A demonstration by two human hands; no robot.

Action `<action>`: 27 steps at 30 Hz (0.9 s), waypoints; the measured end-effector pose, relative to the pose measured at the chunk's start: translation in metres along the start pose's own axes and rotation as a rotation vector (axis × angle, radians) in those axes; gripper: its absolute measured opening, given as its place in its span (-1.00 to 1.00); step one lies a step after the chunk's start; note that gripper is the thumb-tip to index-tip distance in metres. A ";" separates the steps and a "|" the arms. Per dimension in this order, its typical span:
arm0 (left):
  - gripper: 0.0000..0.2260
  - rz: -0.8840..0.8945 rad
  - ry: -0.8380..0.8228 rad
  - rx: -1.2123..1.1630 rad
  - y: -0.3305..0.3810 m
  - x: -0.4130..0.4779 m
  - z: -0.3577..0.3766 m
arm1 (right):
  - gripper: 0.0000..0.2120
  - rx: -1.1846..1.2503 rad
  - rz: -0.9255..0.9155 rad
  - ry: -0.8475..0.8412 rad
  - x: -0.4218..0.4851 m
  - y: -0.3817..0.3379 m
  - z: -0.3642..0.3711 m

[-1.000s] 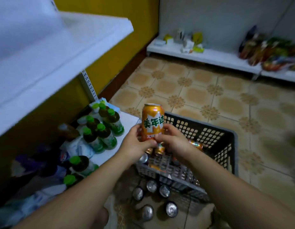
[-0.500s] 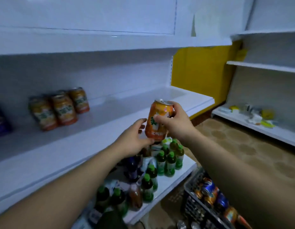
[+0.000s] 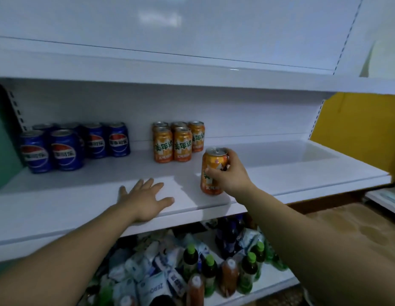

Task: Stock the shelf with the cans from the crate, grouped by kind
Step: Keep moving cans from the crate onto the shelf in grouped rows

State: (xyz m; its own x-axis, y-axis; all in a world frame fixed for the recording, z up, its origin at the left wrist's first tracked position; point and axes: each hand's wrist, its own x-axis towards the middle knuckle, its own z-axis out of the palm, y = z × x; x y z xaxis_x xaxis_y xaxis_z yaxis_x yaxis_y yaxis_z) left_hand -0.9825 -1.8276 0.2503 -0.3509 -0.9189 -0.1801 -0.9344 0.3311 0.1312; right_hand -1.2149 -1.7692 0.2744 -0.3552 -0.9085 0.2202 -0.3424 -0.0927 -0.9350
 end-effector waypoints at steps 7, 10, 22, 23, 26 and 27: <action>-0.30 0.012 0.052 -0.006 -0.004 0.005 0.007 | -0.41 -0.117 -0.043 0.032 0.057 0.006 0.018; -0.30 0.010 0.047 -0.011 -0.003 0.006 0.008 | -0.44 -0.130 -0.022 0.073 0.080 0.015 0.027; -0.30 0.005 0.054 -0.037 -0.006 0.011 0.014 | -0.46 -0.162 0.029 0.047 0.150 0.037 0.053; -0.29 0.003 0.049 -0.036 -0.006 0.011 0.015 | -0.46 -0.166 0.025 0.046 0.152 0.038 0.053; -0.30 -0.005 0.040 -0.041 -0.006 0.011 0.017 | -0.48 -0.184 0.021 0.046 0.156 0.042 0.057; -0.30 -0.005 0.038 -0.042 -0.005 0.011 0.019 | -0.48 -0.182 0.027 0.047 0.158 0.044 0.058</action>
State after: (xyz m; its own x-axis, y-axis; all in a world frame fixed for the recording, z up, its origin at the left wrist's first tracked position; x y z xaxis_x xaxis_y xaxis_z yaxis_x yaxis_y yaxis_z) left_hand -0.9826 -1.8358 0.2293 -0.3432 -0.9282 -0.1437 -0.9324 0.3182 0.1713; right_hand -1.2352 -1.9402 0.2521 -0.4054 -0.8891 0.2127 -0.4822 0.0103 -0.8760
